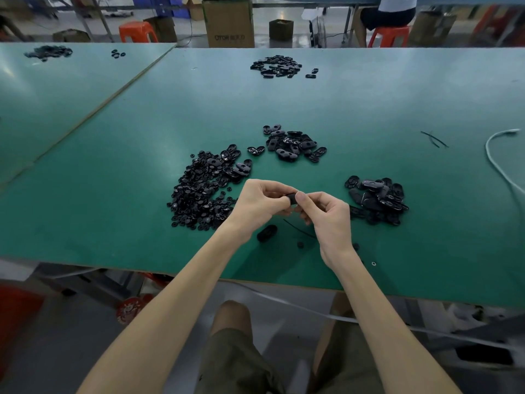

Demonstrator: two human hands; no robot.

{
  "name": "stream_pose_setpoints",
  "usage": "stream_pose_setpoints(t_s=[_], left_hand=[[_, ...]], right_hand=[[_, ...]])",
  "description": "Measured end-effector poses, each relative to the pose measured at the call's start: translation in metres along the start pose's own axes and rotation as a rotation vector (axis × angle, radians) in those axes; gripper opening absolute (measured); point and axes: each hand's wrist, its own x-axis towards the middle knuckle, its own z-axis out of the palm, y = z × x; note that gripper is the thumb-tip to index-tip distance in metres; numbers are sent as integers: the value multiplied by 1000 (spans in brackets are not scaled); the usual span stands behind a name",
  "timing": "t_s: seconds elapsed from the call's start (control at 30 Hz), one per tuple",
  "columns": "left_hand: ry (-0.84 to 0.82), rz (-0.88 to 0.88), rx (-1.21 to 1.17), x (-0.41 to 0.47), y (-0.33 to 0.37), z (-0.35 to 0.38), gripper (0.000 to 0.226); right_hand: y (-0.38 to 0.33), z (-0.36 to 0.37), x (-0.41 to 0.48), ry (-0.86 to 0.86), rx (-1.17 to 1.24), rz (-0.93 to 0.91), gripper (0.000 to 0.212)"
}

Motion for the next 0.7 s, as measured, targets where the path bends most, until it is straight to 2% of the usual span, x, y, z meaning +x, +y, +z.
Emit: stream_pose_setpoints(t_s=[0.33, 0.57, 0.7], left_hand=[[-94, 4, -116, -6, -1, -10, 22], [-24, 36, -2, 2, 5, -1, 19], [-51, 46, 27, 6, 9, 1, 19]], right_hand=[[-3, 1, -1, 3, 39, 10, 18], [-4, 1, -1, 46, 48, 21, 17], [-6, 0, -2, 62, 75, 28, 19]])
